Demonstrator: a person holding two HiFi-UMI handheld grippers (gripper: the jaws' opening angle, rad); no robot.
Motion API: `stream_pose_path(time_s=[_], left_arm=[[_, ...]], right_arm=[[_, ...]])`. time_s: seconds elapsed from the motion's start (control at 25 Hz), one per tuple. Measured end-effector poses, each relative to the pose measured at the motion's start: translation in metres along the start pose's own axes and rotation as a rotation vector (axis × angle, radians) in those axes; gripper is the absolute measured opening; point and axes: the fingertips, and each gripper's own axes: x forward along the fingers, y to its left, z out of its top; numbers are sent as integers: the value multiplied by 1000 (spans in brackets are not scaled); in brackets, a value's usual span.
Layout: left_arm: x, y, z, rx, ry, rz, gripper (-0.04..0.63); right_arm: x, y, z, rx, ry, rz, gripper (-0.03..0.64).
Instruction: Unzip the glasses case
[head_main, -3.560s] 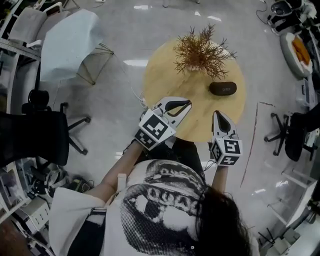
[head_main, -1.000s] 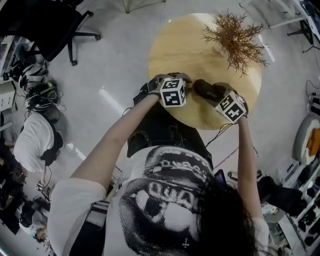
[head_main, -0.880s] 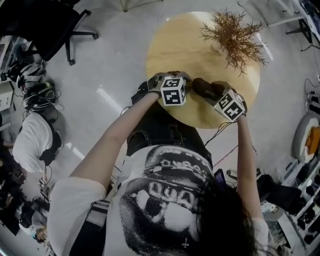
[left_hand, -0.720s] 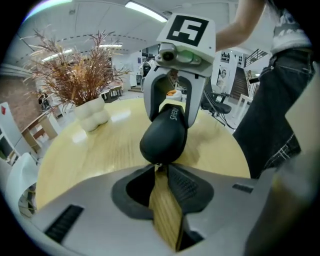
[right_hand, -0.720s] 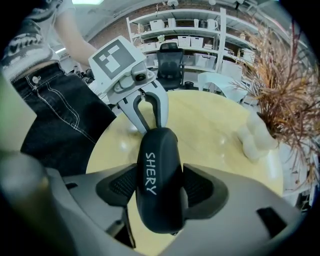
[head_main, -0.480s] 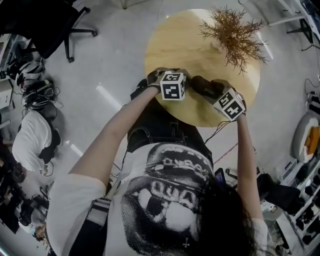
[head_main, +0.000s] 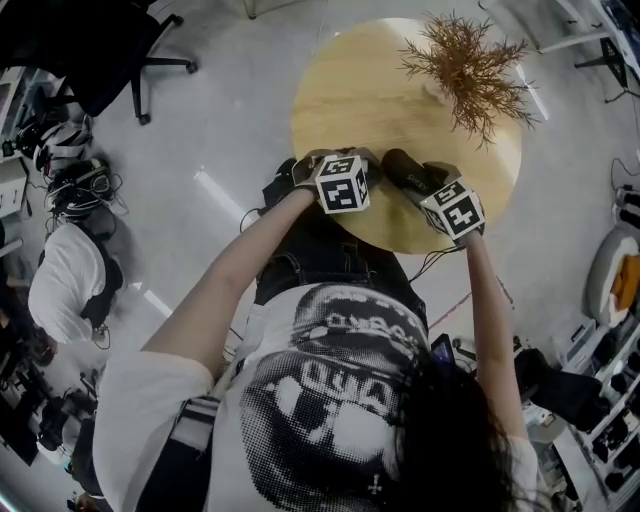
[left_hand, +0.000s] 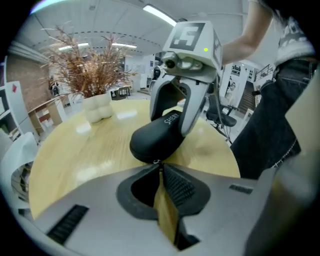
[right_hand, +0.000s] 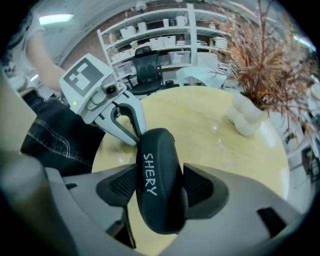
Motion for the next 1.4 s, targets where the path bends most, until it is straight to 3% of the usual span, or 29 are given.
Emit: stream_pose_path(time_s=[0.12, 0.2, 0.32, 0.6, 0.84, 1.12, 1.28, 1.4], left_arm=[[-6, 17, -2, -51, -22, 88, 29], [-10, 27, -5, -46, -12, 135, 29], [-13, 33, -13, 4, 27, 148, 29], [-16, 47, -17, 122, 78, 132, 29], [-22, 77, -19, 200, 114, 144, 29], [-21, 95, -20, 263, 125, 126, 29], [-23, 94, -18, 235, 98, 123, 28], [-23, 92, -19, 191, 84, 114, 28]], right_arm=[[3, 6, 5, 270, -47, -41, 285], [4, 12, 10, 376, -88, -83, 288], [7, 19, 15, 339, -93, -106, 293], [-2, 14, 33, 173, -66, -15, 313], [7, -5, 64, 114, -52, 75, 331], [33, -16, 93, 215, -36, 132, 336], [36, -18, 95, 306, -24, 164, 320], [36, -20, 93, 422, -79, 174, 306]])
